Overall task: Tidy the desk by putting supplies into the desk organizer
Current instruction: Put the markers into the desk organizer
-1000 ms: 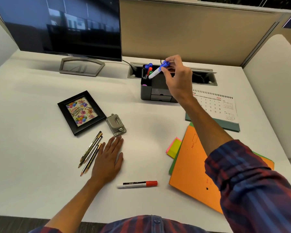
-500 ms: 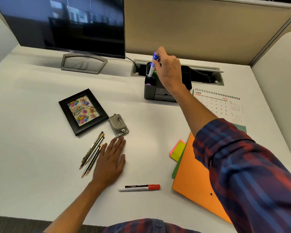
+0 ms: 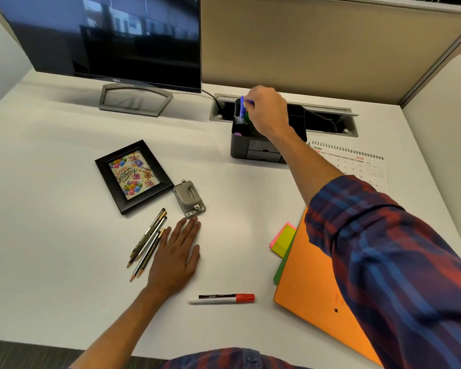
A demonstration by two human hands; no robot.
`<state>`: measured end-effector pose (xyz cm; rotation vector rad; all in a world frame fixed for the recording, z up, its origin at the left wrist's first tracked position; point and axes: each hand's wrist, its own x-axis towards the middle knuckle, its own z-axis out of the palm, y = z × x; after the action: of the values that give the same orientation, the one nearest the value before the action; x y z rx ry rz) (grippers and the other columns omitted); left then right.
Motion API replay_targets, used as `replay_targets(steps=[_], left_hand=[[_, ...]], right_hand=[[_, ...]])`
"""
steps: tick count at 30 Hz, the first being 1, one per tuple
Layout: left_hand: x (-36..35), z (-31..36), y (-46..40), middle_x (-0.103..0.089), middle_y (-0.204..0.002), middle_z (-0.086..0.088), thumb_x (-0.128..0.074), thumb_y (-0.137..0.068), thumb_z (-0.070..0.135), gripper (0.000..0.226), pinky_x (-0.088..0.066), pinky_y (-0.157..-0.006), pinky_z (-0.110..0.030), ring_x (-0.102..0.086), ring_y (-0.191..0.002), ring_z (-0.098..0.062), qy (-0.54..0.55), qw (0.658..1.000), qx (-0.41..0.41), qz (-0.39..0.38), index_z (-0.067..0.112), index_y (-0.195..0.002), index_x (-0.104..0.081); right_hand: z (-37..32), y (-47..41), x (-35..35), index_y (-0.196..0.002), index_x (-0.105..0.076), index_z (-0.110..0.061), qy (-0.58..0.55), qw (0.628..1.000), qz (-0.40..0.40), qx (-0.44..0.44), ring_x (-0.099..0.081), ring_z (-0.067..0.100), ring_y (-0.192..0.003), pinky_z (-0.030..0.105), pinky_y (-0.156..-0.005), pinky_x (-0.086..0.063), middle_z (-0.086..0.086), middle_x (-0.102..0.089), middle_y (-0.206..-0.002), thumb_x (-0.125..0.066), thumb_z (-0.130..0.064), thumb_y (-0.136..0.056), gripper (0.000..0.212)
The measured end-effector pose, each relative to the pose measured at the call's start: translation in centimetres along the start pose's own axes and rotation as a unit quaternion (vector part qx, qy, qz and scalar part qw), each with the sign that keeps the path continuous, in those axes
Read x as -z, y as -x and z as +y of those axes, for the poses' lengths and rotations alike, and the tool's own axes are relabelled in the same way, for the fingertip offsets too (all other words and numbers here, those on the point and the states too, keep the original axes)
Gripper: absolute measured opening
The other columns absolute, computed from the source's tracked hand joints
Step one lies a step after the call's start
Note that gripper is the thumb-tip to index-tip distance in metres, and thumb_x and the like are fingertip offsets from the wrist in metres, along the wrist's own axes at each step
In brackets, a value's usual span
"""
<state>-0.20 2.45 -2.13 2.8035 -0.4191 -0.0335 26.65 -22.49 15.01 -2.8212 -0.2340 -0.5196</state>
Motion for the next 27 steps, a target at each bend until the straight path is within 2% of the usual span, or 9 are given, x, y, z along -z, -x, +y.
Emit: replay_targets(steps=[2, 3, 5, 7, 10, 14, 18, 23, 27], left_hand=[[0.0, 0.0, 0.0, -0.02, -0.16, 0.008, -0.026, -0.099, 0.039, 0.056, -0.01, -0.12, -0.04, -0.012, -0.148, -0.011, -0.003, 1.0, 0.0, -0.002, 0.022, -0.152, -0.026], [0.0, 0.0, 0.0, -0.02, -0.16, 0.008, -0.026, -0.098, 0.039, 0.056, -0.009, -0.12, -0.04, -0.011, -0.148, -0.011, -0.003, 1.0, 0.0, -0.002, 0.022, -0.152, -0.026], [0.0, 0.1, -0.1, -0.021, -0.159, 0.008, -0.026, -0.098, 0.038, 0.056, -0.009, -0.12, -0.039, -0.012, -0.148, -0.011, -0.001, 1.0, 0.001, -0.001, 0.022, -0.152, -0.027], [0.0, 0.1, -0.1, -0.022, -0.159, 0.009, -0.026, -0.098, 0.038, 0.056, -0.009, -0.12, -0.039, -0.013, -0.148, -0.011, 0.0, 1.0, -0.002, 0.001, 0.022, -0.152, -0.028], [0.1, 0.2, 0.0, -0.021, -0.159, 0.009, -0.026, -0.098, 0.038, 0.056, -0.008, -0.12, -0.039, -0.013, -0.148, -0.011, 0.0, 1.0, -0.003, 0.002, 0.022, -0.152, -0.028], [0.2, 0.2, 0.0, -0.023, -0.159, 0.008, -0.026, -0.098, 0.038, 0.056, -0.009, -0.119, -0.039, -0.014, -0.148, -0.011, 0.002, 1.0, -0.003, 0.005, 0.021, -0.151, -0.029], [0.2, 0.2, 0.0, -0.024, -0.158, 0.007, -0.026, -0.098, 0.038, 0.056, -0.009, -0.119, -0.039, -0.014, -0.147, -0.011, 0.003, 1.0, -0.004, 0.008, 0.021, -0.151, -0.029], [0.2, 0.2, 0.0, -0.024, -0.158, 0.007, -0.025, -0.098, 0.038, 0.056, -0.009, -0.119, -0.038, -0.015, -0.147, -0.012, -0.002, 1.0, -0.005, 0.01, 0.021, -0.151, -0.029], [0.2, 0.2, 0.0, -0.025, -0.158, 0.006, -0.025, -0.098, 0.038, 0.056, -0.009, -0.119, -0.038, -0.016, -0.147, -0.013, -0.001, 1.0, -0.006, 0.011, 0.021, -0.151, -0.029]], right_hand=[[0.4, 0.4, -0.6, -0.111, -0.07, -0.011, 0.014, 0.998, -0.067, 0.005, -0.058, 0.025, -0.106, 0.032, -0.073, -0.044, 0.007, -0.06, -0.118, -0.049, -0.02, -0.095, 0.028], [0.6, 0.6, -0.8, -0.121, -0.065, -0.012, 0.024, 0.994, -0.101, 0.012, -0.052, 0.027, -0.117, 0.037, -0.082, -0.047, 0.009, -0.055, -0.127, -0.05, -0.019, -0.095, 0.031], [0.6, 1.0, -0.7, -0.136, -0.053, -0.016, 0.04, 0.989, -0.144, 0.02, -0.036, 0.029, -0.134, 0.047, -0.101, -0.04, 0.012, -0.041, -0.143, -0.051, -0.017, -0.094, 0.042], [0.5, 1.3, -0.4, -0.141, -0.047, -0.019, 0.046, 0.987, -0.154, 0.023, -0.029, 0.029, -0.139, 0.049, -0.106, -0.033, 0.012, -0.034, -0.149, -0.053, -0.017, -0.093, 0.048], [0.5, 2.0, -0.2, -0.14, -0.045, -0.017, 0.029, 0.992, -0.123, 0.024, -0.036, 0.028, -0.135, 0.046, -0.105, -0.034, 0.011, -0.04, -0.146, -0.055, -0.018, -0.092, 0.049], [0.3, 4.3, -0.1, -0.132, -0.054, -0.017, -0.007, 0.998, -0.041, 0.05, -0.049, 0.023, -0.121, 0.04, -0.099, -0.038, 0.004, -0.052, -0.134, -0.056, -0.022, -0.091, 0.041], [0.1, 7.5, -0.1, -0.126, -0.061, -0.017, -0.082, 0.996, -0.015, 0.043, -0.057, 0.02, -0.114, 0.038, -0.098, -0.044, 0.002, -0.06, -0.128, -0.059, -0.025, -0.091, 0.036], [-0.1, 13.2, -0.2, -0.117, -0.067, -0.015, -0.144, 0.988, -0.035, 0.042, -0.064, 0.019, -0.1, 0.037, -0.088, -0.051, 0.002, -0.069, -0.114, -0.06, -0.022, -0.09, 0.029], [-0.3, 18.0, -0.4, -0.115, -0.067, -0.017, -0.157, 0.983, -0.084, 0.035, -0.065, 0.016, -0.092, 0.027, -0.08, -0.042, -0.002, -0.07, -0.106, -0.061, -0.023, -0.09, 0.026]])
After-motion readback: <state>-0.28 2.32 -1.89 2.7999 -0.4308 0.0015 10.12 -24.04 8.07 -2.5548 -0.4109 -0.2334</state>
